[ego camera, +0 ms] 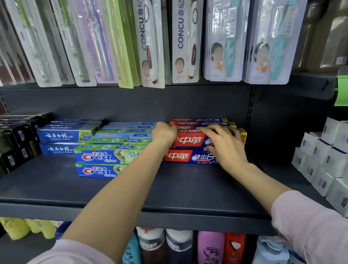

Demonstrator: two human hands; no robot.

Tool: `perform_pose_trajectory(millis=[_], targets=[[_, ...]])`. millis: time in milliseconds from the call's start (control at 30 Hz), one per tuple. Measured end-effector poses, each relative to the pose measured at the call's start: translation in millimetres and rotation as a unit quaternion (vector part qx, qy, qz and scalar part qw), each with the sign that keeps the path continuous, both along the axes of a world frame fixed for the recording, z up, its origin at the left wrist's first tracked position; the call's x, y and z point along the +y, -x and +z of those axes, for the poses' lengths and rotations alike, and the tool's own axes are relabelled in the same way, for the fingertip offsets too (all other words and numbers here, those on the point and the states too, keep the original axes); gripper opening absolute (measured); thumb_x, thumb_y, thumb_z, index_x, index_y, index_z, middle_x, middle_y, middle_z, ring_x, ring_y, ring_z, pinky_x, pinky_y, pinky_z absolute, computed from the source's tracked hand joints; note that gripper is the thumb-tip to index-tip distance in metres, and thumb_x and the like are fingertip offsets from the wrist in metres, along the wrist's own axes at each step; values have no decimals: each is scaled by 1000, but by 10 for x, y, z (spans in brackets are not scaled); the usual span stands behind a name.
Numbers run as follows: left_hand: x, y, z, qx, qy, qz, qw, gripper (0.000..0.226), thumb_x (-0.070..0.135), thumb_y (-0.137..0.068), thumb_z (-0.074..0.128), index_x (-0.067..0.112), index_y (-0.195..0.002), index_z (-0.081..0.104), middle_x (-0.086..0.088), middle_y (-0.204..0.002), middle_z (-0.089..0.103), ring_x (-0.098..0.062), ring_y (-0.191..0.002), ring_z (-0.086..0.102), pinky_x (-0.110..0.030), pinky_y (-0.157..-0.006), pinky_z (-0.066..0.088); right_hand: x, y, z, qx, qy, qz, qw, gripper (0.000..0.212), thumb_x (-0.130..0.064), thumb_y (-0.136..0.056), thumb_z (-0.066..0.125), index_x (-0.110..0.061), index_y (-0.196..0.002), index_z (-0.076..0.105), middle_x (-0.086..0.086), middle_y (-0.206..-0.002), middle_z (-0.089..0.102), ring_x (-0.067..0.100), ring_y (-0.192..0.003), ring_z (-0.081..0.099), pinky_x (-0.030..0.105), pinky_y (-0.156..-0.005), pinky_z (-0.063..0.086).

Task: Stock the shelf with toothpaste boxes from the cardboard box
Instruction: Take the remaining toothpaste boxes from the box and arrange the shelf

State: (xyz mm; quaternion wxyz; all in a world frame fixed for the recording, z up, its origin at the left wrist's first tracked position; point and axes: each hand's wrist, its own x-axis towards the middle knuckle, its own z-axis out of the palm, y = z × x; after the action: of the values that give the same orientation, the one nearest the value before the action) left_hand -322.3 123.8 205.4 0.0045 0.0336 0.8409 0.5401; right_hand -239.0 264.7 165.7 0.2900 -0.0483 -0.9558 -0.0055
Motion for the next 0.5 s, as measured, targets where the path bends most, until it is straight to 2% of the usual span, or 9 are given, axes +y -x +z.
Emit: perform_pose_trajectory(millis=[100,200,300,367,433,500], targets=[[2,4,34,35,74,-5,997,34,24,-99,42,-3,-111,59,-19,-116,63,-32,-106,60,-37,-90,49,7,35,17,-7,0,-9,1000,61,-24,-88,62,-27,-143,36,1,-143,40,23,-133,37,44,-110,25],[-19,6,85,73,147,-28,986,25,19,-99,40,0,-96,57,-18,-108,63,-29,-93,59,-35,-79,46,3,58,13,-13,3,-11,1000,61,-26,-88,62,-28,-143,36,2,-141,39,23,-133,36,44,-109,28],[-74,53,152,96,196,-44,975,29,13,-96,40,-5,-103,61,-21,-110,63,-33,-96,61,-32,-70,42,3,81,15,-20,5,-10,1000,61,-27,-88,62,-28,-143,35,3,-142,39,23,-134,33,44,-108,27],[-134,96,200,108,241,-70,962,24,9,-93,43,-3,-98,62,-22,-110,64,-30,-89,59,-30,-64,42,4,100,23,-23,3,-3,1000,62,-27,-89,62,-29,-144,34,3,-141,39,24,-133,34,44,-108,27],[-199,132,239,116,285,-104,946,20,8,-92,43,2,-92,62,-16,-103,65,-24,-83,53,-28,-67,43,-5,120,23,-29,0,1,1000,62,-28,-89,61,-30,-145,32,3,-141,39,24,-133,33,44,-109,26],[-252,147,271,124,318,-131,931,25,5,-91,41,5,-95,65,-10,-102,63,-22,-86,52,-32,-78,45,-30,132,13,-39,3,0,999,60,-31,-92,56,-32,-146,29,3,-143,36,23,-134,32,43,-110,26]])
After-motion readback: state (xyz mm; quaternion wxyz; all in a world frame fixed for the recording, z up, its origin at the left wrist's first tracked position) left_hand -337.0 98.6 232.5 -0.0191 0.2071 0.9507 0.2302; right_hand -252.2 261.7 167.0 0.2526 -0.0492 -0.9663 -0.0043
